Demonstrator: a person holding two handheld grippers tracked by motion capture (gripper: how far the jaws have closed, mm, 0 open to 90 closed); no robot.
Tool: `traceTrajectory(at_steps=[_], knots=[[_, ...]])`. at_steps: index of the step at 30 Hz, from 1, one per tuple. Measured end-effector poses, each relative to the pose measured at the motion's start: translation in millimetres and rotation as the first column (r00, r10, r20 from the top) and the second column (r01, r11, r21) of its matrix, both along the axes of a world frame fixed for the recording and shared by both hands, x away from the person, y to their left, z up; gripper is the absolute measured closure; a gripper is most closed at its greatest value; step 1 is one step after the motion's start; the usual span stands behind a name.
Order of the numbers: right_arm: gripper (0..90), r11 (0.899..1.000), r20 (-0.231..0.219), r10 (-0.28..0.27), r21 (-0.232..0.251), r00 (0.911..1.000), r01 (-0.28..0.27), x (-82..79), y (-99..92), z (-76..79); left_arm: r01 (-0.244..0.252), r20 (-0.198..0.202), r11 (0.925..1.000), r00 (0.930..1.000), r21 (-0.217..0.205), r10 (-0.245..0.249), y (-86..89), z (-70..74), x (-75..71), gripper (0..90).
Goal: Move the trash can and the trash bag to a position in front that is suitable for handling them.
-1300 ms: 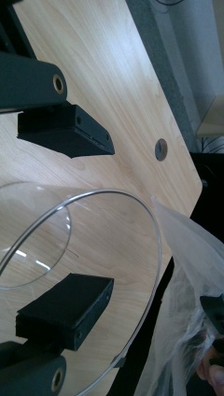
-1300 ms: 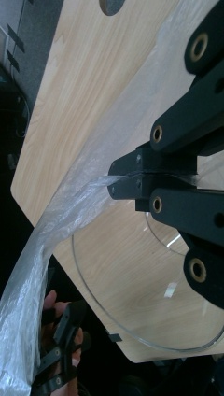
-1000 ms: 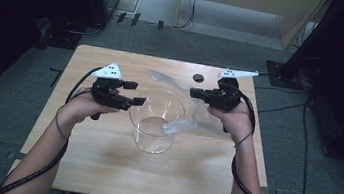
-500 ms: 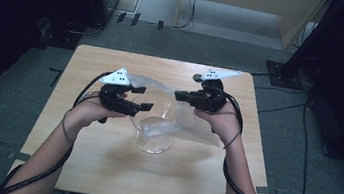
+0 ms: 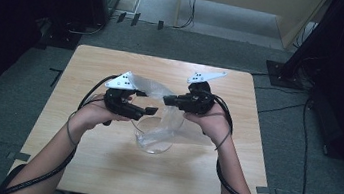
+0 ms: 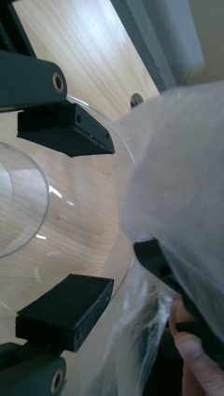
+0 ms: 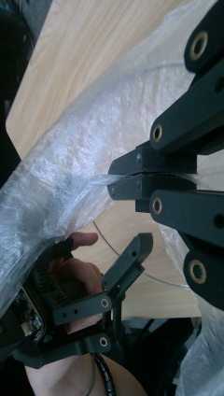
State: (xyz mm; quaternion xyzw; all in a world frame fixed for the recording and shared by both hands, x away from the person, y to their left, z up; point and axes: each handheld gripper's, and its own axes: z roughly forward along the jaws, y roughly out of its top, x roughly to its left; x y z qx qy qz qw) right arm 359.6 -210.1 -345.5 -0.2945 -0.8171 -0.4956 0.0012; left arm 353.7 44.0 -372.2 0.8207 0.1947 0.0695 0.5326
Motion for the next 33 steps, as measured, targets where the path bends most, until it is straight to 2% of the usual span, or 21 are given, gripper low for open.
traceTrajectory(at_steps=[3, 9, 20, 22, 25, 28, 31, 33], knots=[[89.3, 1.0, -0.004, 0.011, -0.006, 0.9999, -0.011, -0.7, 5.4, -2.1, 0.005, 0.004, 0.9999, 1.0, -0.013, -0.005, -2.4, -0.8, -0.7, 28.5], [89.2, 1.0, 0.003, 0.03, -0.01, 0.9996, -0.03, -1.8, 13.6, -4.5, 0.026, 0.012, 0.9996, 0.9996, -0.011, -0.026, -7.1, -2.6, -4.0, 26.7], [89.2, 0.998, -0.011, 0.065, -0.016, 0.9978, -0.065, -4.8, 28.8, -9.7, 0.067, 0.021, 0.9974, 0.9975, -0.025, -0.067, -15.9, -3.9, -9.1, 25.0], [89.1, 0.997, -0.009, 0.073, -0.013, 0.9973, -0.073, -5.3, 31.4, -10.2, 0.082, 0.028, 0.9965, 0.9963, -0.019, -0.081, -17.2, -4.5, -9.9, 22.1], [89.1, 0.997, -0.011, 0.075, -0.01, 0.9971, -0.075, -6.1, 35.2, -10.9, 0.115, 0.026, 0.9923, 0.9931, -0.045, -0.114, -17.8, -6.0, -11.1, 18.0], [88.9, 0.997, -0.015, 0.081, -0.001, 0.9966, -0.081, -6.8, 37.7, -11.5, 0.106, 0.061, 0.9941, 0.9927, -0.023, -0.104, -19.6, -6.6, -12.8, 18.4], [88.1, 0.996, -0.016, 0.089, 0.02, 0.9959, -0.088, -7.8, 40.1, -10.9, 0.099, 0.086, 0.995, 0.9915, -0.011, -0.098, -20.4, -7.3, -14.1, 28.1], [87.1, 0.996, -0.02, 0.089, 0.031, 0.9958, -0.088, -8.2, 40.4, -10.1, 0.085, 0.097, 0.9963, 0.9917, -0.008, -0.084, -20.0, -7.0, -14.2, 39.6]])
